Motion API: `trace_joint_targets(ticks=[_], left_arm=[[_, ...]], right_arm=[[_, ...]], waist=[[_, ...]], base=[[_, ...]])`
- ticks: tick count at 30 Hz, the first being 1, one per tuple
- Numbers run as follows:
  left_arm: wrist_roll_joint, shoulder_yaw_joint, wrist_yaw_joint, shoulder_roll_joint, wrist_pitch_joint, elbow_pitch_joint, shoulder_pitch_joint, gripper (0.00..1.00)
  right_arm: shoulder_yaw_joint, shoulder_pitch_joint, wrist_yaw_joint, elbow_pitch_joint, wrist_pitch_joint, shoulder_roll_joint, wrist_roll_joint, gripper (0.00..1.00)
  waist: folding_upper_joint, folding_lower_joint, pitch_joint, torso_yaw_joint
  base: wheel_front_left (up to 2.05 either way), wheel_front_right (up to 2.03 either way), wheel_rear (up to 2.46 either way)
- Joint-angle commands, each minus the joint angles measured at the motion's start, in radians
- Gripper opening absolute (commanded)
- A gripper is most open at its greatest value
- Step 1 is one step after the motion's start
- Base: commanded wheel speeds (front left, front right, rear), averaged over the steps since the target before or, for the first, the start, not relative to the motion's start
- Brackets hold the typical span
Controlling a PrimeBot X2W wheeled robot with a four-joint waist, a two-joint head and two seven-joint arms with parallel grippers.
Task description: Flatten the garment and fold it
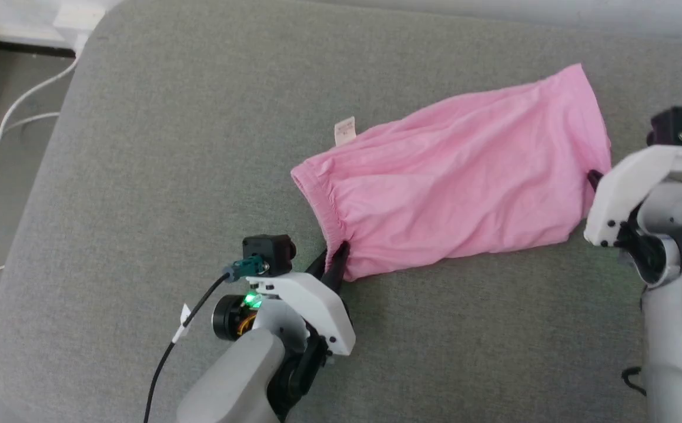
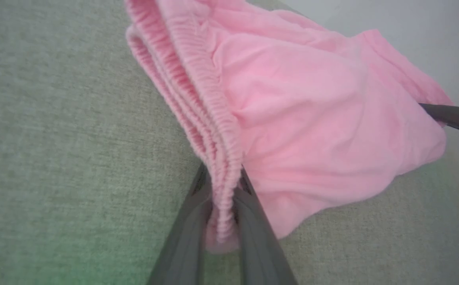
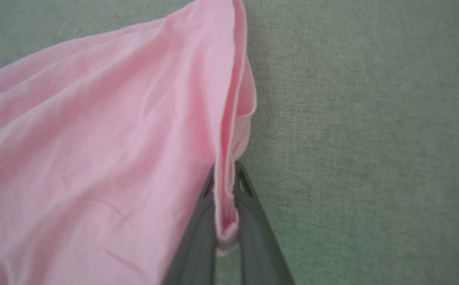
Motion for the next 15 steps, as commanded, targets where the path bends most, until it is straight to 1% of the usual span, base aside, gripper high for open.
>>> trace_joint_targets(ticks=[1, 4, 7, 11, 15], left_arm=[[-0.001, -0.009, -0.005, 0.006, 0.004, 0.013, 0.027, 0.00], [0.000, -0.013, -0.003, 0.025, 0.011, -0.009, 0.044, 0.00], [0.003, -0.024, 0.000, 0.051, 0.032, -0.050, 0.067, 0.00], [-0.005, -0.036, 0.008, 0.093, 0.080, -0.133, 0.107, 0.00], [-0.020, -0.038, 0.028, 0.138, 0.134, -0.232, 0.148, 0.00]], right_arm=[[0.000, 0.022, -0.001, -0.016, -0.009, -0.002, 0.011, 0.00], [-0.002, 0.096, -0.001, -0.103, -0.030, -0.001, 0.046, 0.00], [-0.015, 0.197, -0.001, -0.217, -0.037, 0.001, 0.083, 0.00], [-0.028, 0.356, -0.001, -0.381, -0.017, 0.003, 0.147, 0.00], [-0.040, 0.498, -0.001, -0.490, 0.003, 0.003, 0.222, 0.00]], waist=[[-0.0001, -0.0002, -0.026, -0.010], [-0.0001, -0.0002, -0.063, -0.023], [-0.0001, -0.0002, -0.097, -0.037], [-0.0001, -0.0002, -0.132, -0.059], [-0.0001, -0.0002, -0.147, -0.083]], base=[[0.00, 0.00, 0.00], [0.00, 0.00, 0.00], [0.00, 0.00, 0.00], [0.00, 0.00, 0.00], [0.00, 0.00, 0.00]])
